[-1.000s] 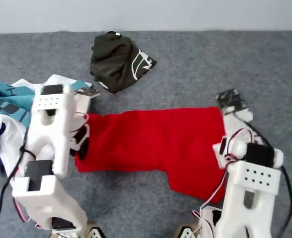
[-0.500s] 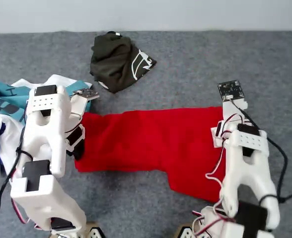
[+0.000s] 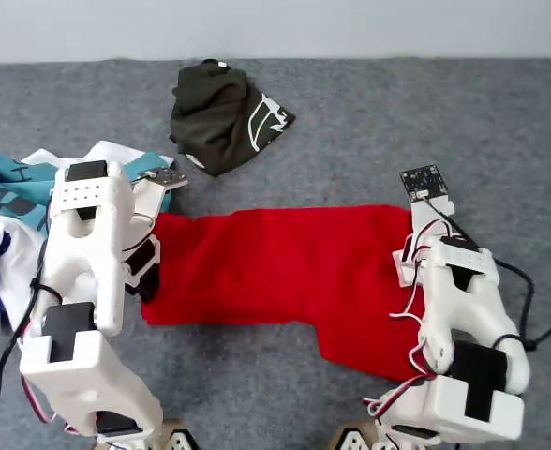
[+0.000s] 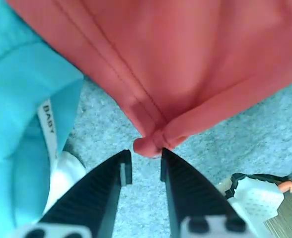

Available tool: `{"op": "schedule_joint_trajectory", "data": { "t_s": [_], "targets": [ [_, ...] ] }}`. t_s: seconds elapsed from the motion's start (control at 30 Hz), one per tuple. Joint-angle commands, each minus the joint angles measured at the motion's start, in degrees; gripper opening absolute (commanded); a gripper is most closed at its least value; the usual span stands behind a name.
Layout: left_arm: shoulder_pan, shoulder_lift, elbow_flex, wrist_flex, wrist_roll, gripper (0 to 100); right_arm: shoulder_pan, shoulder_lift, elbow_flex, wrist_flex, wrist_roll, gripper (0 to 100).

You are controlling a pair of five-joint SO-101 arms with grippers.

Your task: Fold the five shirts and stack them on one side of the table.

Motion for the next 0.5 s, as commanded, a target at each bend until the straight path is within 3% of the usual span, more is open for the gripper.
{"op": "schedule_joint_trajectory", "data": {
  "t_s": [0.0, 0.23, 0.47],
  "targets": [
    [-0.44, -3.34, -1.45, 1.58, -0.53, 10, 0.75, 0.31, -2.37, 0.84, 0.88, 1.0],
    [-0.79, -3.34, -1.36, 1.58, -0.53, 10, 8.22, 0.66, -16.79, 12.00, 4.84, 1.0],
    [-0.62, -3.34, -1.36, 1.58, -0.53, 10, 12.88, 1.01, -19.96, 13.41, 9.14, 1.0]
  ]
}}
